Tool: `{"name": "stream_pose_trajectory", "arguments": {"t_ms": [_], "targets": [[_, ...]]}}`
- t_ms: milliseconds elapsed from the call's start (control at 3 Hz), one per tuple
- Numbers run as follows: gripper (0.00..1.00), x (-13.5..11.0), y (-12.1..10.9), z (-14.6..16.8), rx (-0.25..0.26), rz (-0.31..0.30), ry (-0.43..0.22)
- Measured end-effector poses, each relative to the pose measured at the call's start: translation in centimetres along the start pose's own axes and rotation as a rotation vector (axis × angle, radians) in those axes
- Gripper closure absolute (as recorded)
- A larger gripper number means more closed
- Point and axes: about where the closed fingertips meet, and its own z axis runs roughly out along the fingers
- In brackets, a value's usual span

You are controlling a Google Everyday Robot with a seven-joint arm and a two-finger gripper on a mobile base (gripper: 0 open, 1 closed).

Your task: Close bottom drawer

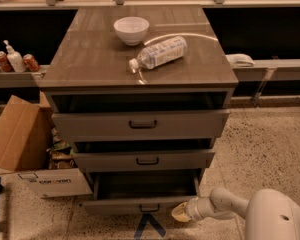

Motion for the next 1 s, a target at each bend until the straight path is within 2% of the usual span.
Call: {"name": "stream_pose_trajectory", "arguments": {"t_ms": [333, 667, 1000], "targets": [[1.00, 0.0, -3.0, 2.0, 0.022, -0.003, -0.046], [1.00, -0.1, -5.8, 3.5, 0.041, 0.015, -0.141], [1.00, -1.4, -8.2, 2.5, 0.078, -0.001, -0.200]]}}
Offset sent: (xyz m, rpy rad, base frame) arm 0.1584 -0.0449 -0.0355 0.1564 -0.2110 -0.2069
